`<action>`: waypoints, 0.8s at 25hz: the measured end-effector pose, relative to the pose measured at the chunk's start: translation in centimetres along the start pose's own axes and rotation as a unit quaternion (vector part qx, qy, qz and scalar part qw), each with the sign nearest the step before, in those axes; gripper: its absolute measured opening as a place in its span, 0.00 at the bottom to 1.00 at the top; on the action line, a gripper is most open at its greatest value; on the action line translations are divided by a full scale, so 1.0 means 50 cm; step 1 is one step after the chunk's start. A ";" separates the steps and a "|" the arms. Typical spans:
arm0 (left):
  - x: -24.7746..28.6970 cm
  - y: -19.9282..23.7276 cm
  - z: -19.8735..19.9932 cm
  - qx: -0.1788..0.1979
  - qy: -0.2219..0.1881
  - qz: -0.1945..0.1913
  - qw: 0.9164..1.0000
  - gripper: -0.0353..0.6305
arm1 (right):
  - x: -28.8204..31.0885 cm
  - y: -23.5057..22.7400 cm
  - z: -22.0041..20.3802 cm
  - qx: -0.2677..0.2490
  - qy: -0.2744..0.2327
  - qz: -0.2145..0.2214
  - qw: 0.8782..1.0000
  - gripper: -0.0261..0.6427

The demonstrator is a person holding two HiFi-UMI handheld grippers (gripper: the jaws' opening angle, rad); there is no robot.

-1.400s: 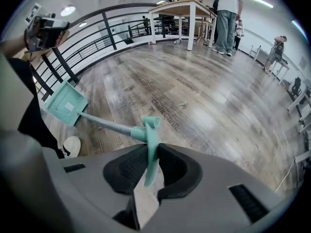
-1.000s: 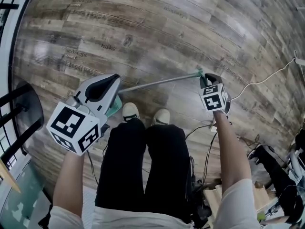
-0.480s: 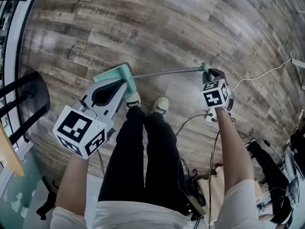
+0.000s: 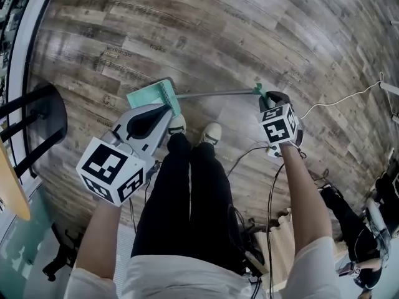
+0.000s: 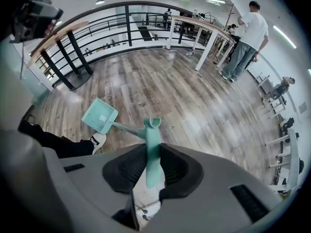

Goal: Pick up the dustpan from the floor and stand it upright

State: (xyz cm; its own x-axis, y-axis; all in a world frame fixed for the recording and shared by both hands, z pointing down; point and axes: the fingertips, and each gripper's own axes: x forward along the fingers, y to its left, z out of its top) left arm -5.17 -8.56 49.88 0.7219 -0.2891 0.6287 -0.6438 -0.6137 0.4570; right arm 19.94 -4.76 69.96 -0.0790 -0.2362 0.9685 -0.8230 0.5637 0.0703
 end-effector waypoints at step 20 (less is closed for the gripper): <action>-0.154 0.051 -0.023 -0.041 -0.032 0.028 0.998 0.09 | -0.123 0.090 0.165 -0.043 -0.035 -0.050 0.997 0.19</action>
State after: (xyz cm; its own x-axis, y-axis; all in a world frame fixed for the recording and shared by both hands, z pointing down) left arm -12.69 -7.05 46.93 0.6968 -0.3689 0.6151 -0.7006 -0.5339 0.4734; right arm 12.06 -7.30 62.33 -0.0399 -0.3472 0.9369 -0.7782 0.5990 0.1889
